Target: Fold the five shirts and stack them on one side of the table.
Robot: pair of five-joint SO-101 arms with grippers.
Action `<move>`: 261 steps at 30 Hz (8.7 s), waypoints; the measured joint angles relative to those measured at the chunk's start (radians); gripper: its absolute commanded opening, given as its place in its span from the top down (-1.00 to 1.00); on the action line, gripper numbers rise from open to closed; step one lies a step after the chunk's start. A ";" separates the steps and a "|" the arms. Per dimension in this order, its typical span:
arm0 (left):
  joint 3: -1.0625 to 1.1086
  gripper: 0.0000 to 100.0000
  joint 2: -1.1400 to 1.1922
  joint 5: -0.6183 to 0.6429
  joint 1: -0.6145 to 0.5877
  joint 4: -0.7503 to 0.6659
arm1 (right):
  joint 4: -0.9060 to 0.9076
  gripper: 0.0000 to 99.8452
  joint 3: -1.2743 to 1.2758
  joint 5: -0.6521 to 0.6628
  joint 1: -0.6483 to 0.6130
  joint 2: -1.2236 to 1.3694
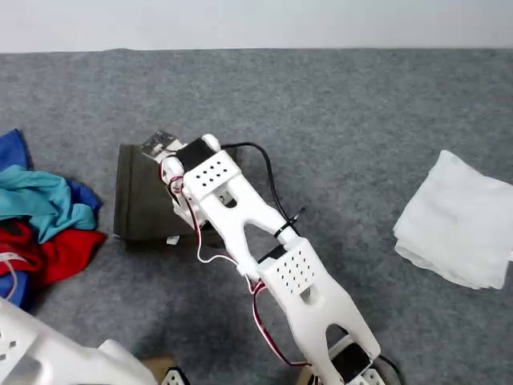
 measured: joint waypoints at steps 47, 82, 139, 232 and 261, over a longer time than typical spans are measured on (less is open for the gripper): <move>0.064 0.88 0.000 0.000 0.000 -0.002 | 0.000 0.98 -0.252 -0.465 0.084 0.184; 0.064 0.88 0.000 0.000 0.133 -0.068 | -0.414 0.96 0.112 0.994 0.525 -0.064; 0.064 0.88 0.000 -0.149 0.133 -0.166 | -0.302 0.23 0.157 -1.000 0.434 -0.129; 0.064 0.88 0.000 -0.149 0.272 -0.166 | -0.152 0.98 0.402 -0.037 1.300 -0.519; 0.114 0.88 0.000 -0.149 0.272 -0.166 | 0.000 1.00 0.247 0.003 1.320 -0.462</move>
